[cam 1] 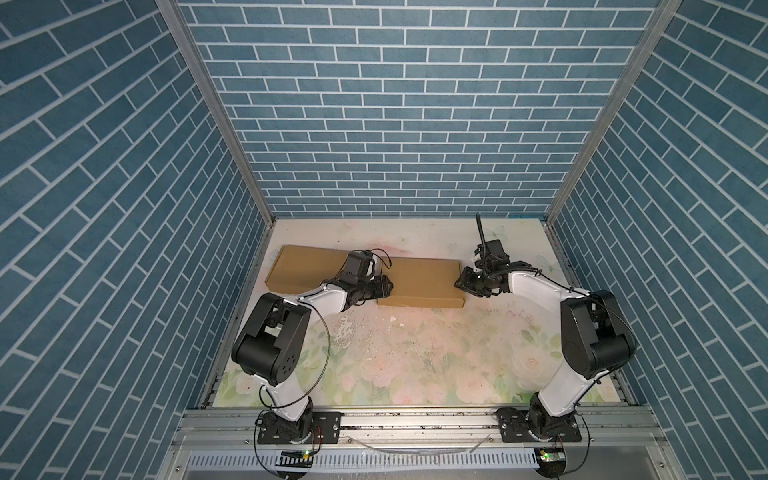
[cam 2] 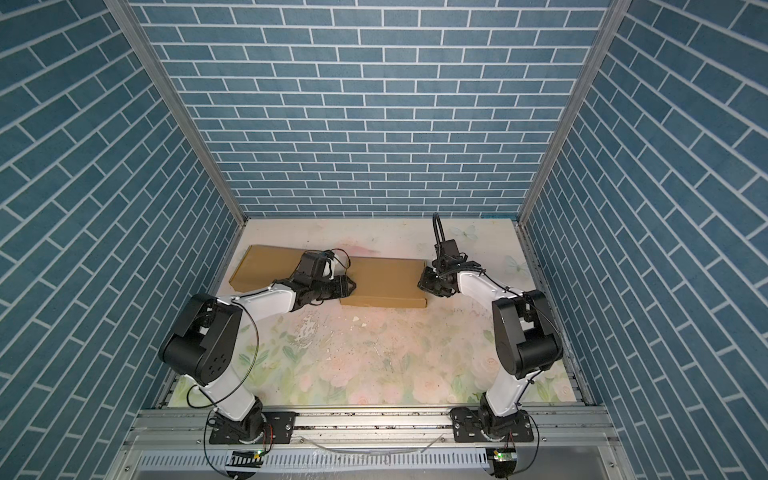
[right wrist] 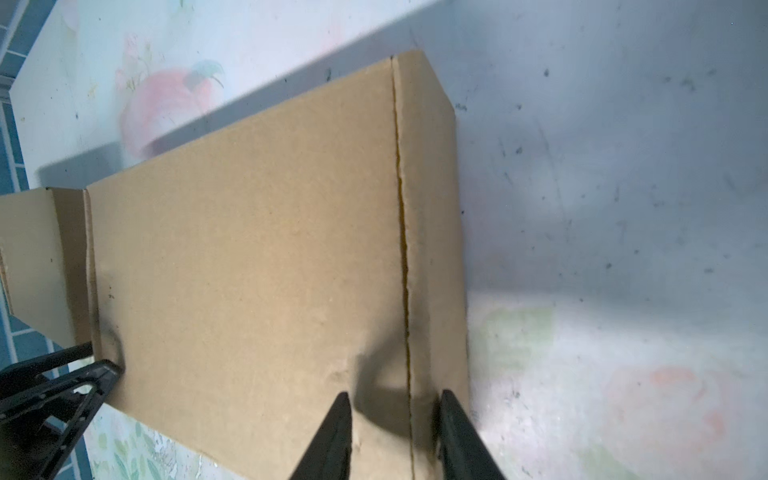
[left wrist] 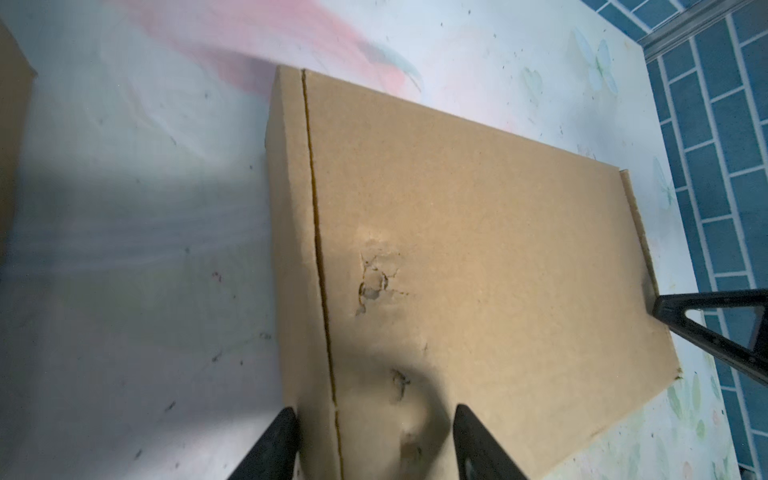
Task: Fold the paper box
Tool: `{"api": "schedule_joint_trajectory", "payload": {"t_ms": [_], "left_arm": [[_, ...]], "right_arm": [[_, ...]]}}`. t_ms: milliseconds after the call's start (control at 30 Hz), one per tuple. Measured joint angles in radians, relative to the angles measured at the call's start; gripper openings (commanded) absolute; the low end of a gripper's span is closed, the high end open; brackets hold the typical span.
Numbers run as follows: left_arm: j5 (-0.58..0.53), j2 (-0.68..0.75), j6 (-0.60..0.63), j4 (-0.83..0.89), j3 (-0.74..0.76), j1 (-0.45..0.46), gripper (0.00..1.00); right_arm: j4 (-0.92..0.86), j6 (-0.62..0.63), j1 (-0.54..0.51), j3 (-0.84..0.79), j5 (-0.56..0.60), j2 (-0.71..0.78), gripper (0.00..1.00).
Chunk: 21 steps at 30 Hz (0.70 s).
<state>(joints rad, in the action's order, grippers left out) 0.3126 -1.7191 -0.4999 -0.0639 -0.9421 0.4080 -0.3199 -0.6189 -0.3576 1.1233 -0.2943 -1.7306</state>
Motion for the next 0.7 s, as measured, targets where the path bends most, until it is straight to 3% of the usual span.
{"api": "schedule_joint_trajectory", "payload": {"t_ms": [267, 400, 567, 700], "left_arm": [[-0.021, -0.024, 0.043, 0.022, -0.034, -0.002, 0.69], [-0.054, 0.014, 0.077, 0.061, -0.029, -0.011, 0.74], [-0.137, 0.179, 0.137, 0.124, 0.003, -0.015, 0.77], [-0.249, 0.367, 0.207, 0.149, 0.077, -0.015, 0.85]], "right_arm": [[0.004, 0.042, 0.031, 0.050, -0.027, -0.050, 0.60], [0.004, 0.060, 0.062, 0.049, -0.035, -0.040, 0.65], [-0.002, 0.077, 0.115, 0.037, -0.024, 0.031, 0.65], [0.013, 0.104, 0.127, -0.022, 0.043, 0.162, 0.68]]}}
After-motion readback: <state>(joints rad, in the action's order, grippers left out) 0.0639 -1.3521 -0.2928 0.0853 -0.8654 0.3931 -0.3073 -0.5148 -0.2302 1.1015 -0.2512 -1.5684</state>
